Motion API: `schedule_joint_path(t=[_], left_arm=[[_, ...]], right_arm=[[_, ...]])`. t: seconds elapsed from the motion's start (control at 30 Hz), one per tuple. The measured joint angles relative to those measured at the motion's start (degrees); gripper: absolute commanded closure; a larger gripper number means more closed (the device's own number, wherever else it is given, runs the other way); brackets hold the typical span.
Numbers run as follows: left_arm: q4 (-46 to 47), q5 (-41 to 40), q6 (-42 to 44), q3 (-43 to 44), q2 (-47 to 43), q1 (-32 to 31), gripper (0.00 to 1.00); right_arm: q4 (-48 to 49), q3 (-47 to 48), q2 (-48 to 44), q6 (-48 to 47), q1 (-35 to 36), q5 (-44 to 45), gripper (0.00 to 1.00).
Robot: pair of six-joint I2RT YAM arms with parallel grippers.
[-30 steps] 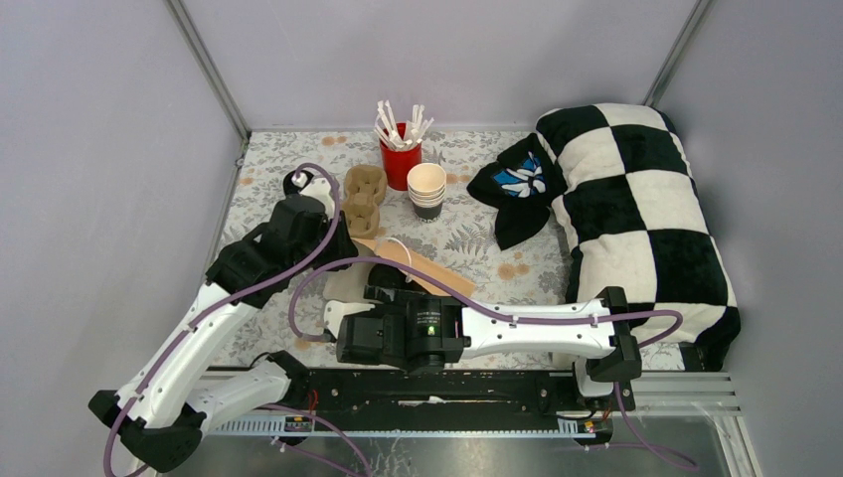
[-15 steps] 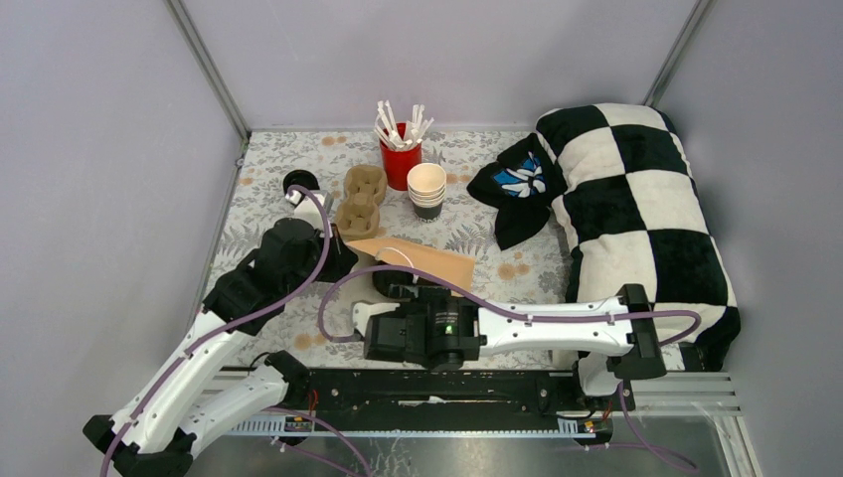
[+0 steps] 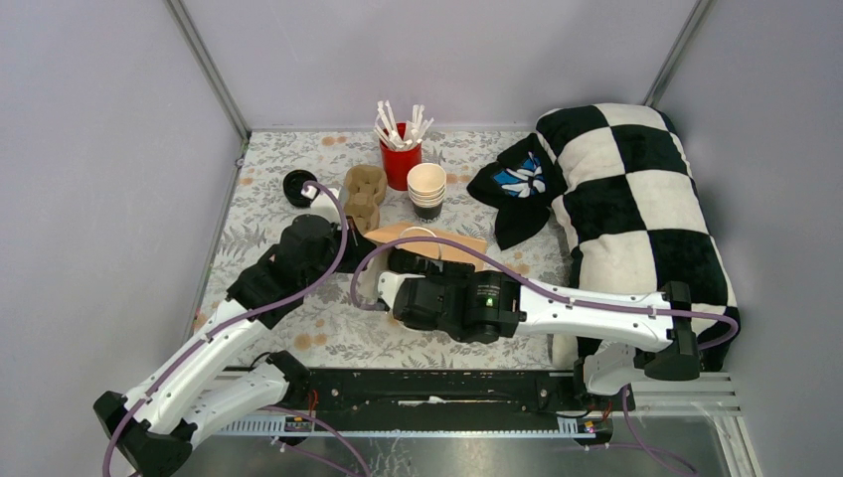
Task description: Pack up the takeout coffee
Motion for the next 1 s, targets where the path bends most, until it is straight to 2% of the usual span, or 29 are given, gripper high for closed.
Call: schedule_joint_path(t=[0.2, 0.43, 0.67, 1.0], left_arm=[[-3.54, 0.63, -1.73, 1.7, 0.04, -0.63, 1.0], [-6.64, 2.32, -1.9, 3.21, 0.07, -0.74, 1.0], [-6.86, 4.24, -1.88, 3.37, 0.07, -1.75, 1.0], [-6.05, 4.07, -0.79, 3.41, 0.83, -3.93, 1.0]], right_arm=[[3.58, -1.18, -2.16, -2.36, -0.76, -2.47, 0.68], [9.35, -6.97, -2.49, -7.91, -3.08, -2.49, 0.69], [10.88, -13.22, -3.8, -11.45, -6.8, -2.97, 0.69], [13.88, -13.73, -5.55, -17.66, -14.34, -11.26, 0.72]])
